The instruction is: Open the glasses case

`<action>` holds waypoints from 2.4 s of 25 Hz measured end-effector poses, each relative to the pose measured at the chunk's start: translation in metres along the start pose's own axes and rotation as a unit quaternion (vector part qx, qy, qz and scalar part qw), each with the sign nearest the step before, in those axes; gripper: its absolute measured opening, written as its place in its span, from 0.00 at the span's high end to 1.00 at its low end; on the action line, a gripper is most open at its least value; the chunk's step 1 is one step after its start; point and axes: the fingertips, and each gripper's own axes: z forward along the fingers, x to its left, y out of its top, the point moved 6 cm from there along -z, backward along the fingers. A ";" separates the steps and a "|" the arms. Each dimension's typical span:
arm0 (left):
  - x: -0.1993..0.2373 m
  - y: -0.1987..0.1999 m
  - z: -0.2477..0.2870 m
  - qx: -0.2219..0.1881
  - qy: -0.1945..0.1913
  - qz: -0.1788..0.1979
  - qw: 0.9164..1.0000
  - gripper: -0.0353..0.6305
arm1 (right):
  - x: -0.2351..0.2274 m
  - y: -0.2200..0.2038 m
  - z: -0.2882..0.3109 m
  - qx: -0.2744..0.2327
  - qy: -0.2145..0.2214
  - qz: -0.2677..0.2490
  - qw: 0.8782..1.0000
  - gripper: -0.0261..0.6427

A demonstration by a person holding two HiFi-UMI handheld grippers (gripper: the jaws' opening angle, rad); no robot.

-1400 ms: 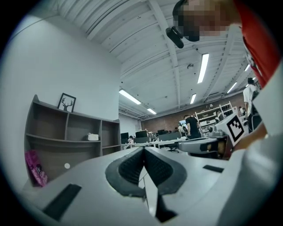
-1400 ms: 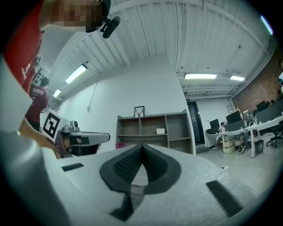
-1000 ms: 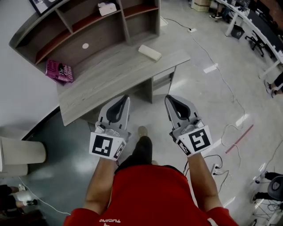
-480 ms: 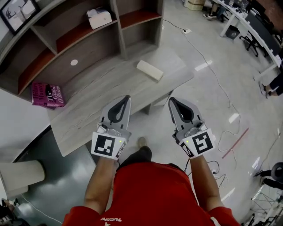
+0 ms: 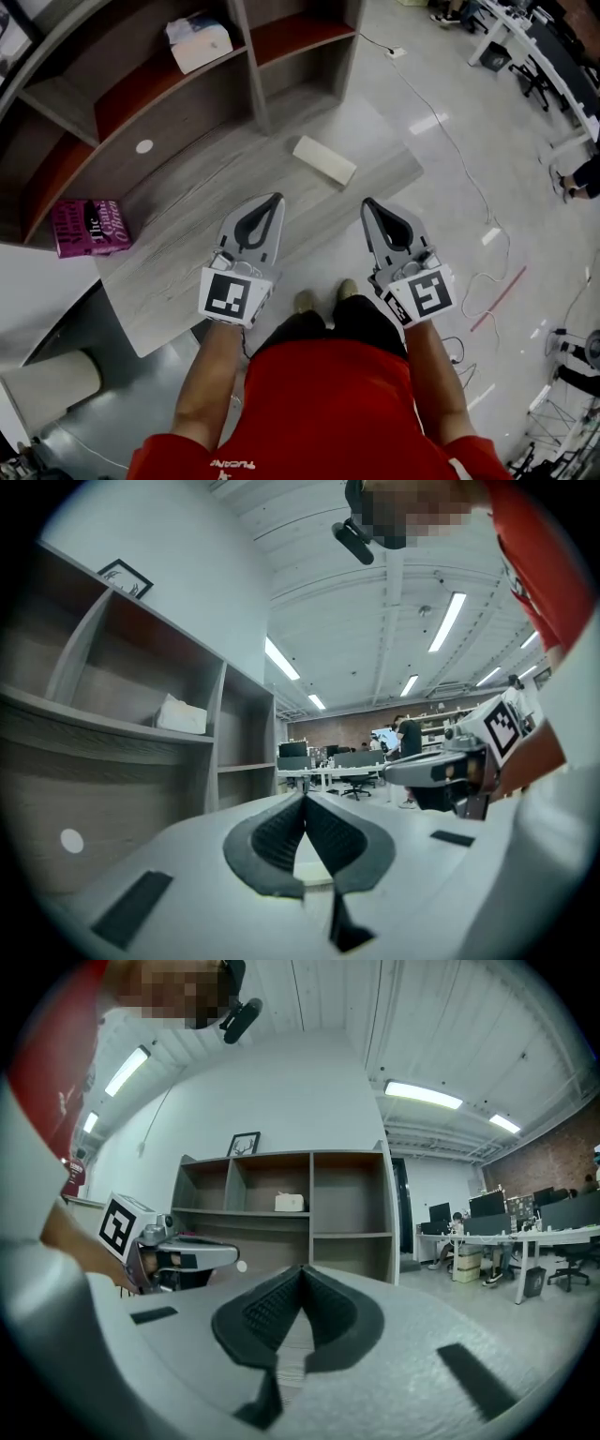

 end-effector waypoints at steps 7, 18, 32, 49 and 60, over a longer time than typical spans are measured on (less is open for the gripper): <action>0.018 -0.012 0.029 0.024 0.018 0.001 1.000 0.93 | -0.025 -0.016 0.037 0.017 0.026 -0.011 0.999 0.95; 0.029 -0.055 0.097 0.076 0.071 0.014 0.994 0.93 | -0.085 -0.059 0.082 0.048 0.100 -0.008 0.994 0.95; 0.058 -0.124 0.149 0.193 0.089 0.010 0.977 0.93 | -0.109 -0.092 0.116 0.099 0.125 0.014 0.987 0.95; 0.080 -0.178 0.170 0.284 0.006 -0.035 0.958 0.73 | -0.089 -0.137 0.147 0.178 0.109 -0.031 0.977 0.79; 0.084 -0.201 0.186 0.337 -0.056 -0.050 0.938 0.67 | -0.093 -0.177 0.146 0.268 0.111 -0.048 0.956 0.57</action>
